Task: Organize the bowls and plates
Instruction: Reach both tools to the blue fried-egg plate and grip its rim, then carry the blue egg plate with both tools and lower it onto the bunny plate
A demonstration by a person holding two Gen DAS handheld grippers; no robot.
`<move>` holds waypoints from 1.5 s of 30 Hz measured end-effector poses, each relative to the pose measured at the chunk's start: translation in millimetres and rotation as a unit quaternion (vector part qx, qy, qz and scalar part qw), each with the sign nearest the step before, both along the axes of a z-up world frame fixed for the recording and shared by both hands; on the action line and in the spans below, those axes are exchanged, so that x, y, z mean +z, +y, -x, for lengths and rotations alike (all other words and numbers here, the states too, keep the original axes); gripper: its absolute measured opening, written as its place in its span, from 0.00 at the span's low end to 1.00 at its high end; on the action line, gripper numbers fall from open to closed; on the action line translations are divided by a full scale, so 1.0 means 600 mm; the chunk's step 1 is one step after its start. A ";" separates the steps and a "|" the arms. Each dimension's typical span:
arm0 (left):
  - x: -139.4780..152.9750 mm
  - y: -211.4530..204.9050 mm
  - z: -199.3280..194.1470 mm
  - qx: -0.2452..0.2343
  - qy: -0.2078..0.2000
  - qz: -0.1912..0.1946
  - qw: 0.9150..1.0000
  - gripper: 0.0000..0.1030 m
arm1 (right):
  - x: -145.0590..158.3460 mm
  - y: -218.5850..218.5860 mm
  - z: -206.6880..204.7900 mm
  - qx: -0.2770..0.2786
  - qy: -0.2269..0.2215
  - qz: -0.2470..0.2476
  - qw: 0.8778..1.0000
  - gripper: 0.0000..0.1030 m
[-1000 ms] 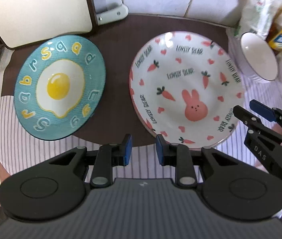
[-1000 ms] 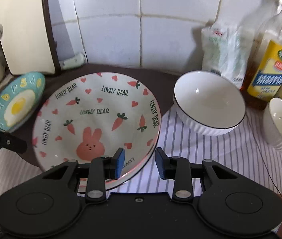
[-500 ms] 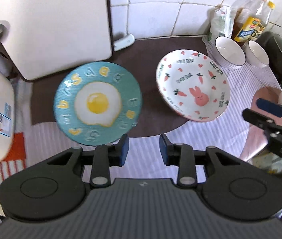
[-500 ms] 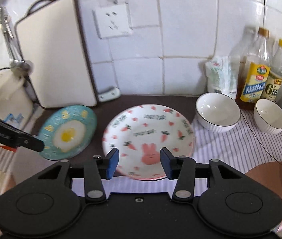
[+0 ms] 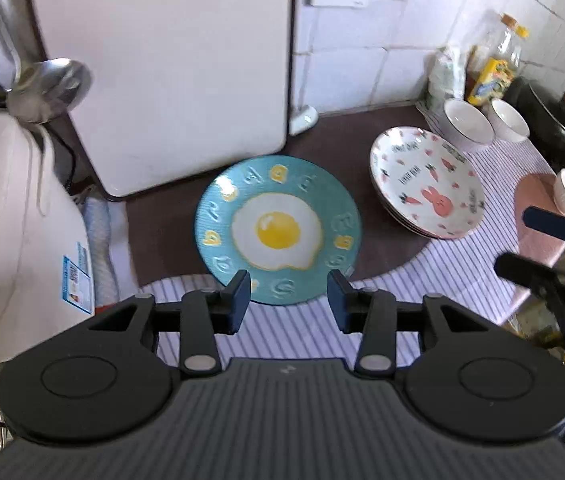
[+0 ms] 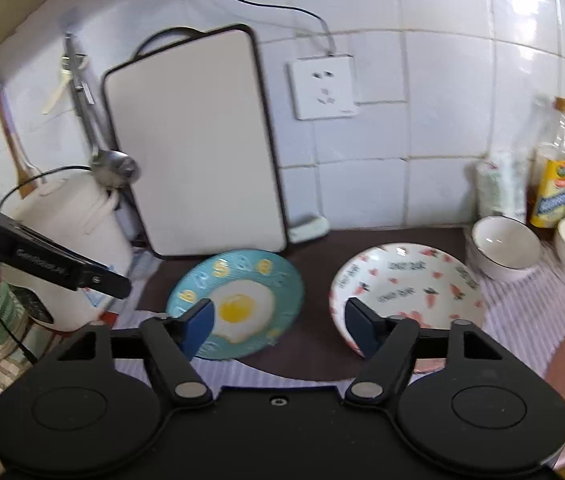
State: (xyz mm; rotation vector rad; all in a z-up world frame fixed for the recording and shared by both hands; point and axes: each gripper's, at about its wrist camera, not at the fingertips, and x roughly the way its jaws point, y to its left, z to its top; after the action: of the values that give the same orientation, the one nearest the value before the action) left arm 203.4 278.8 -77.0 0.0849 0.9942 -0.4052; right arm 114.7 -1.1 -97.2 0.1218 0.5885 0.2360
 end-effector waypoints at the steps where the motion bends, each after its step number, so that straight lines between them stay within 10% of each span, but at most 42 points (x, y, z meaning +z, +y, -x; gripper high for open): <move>1: -0.009 0.006 -0.002 0.001 -0.002 0.001 1.000 0.41 | -0.006 0.007 0.000 0.000 -0.012 -0.007 1.000 0.86; 11: -0.128 0.046 -0.062 0.033 -0.003 0.012 0.999 0.47 | -0.084 0.064 -0.037 -0.035 -0.036 -0.016 0.999 0.87; 31: -0.255 0.049 -0.165 0.057 0.023 0.006 0.998 0.43 | -0.234 0.063 -0.184 -0.100 0.076 -0.078 0.989 0.84; 38: -0.262 0.059 -0.192 0.090 0.050 0.039 0.994 0.15 | -0.252 0.051 -0.221 -0.101 0.110 -0.135 0.979 0.50; 45: -0.261 0.060 -0.185 0.089 0.044 0.036 0.994 0.14 | -0.277 0.033 -0.231 -0.122 0.144 -0.169 0.967 0.12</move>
State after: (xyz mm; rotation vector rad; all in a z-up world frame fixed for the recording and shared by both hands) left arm 314.6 315.1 -233.8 -0.0872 1.0641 -0.2831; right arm 253.3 18.9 -263.7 0.5628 0.8110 0.0773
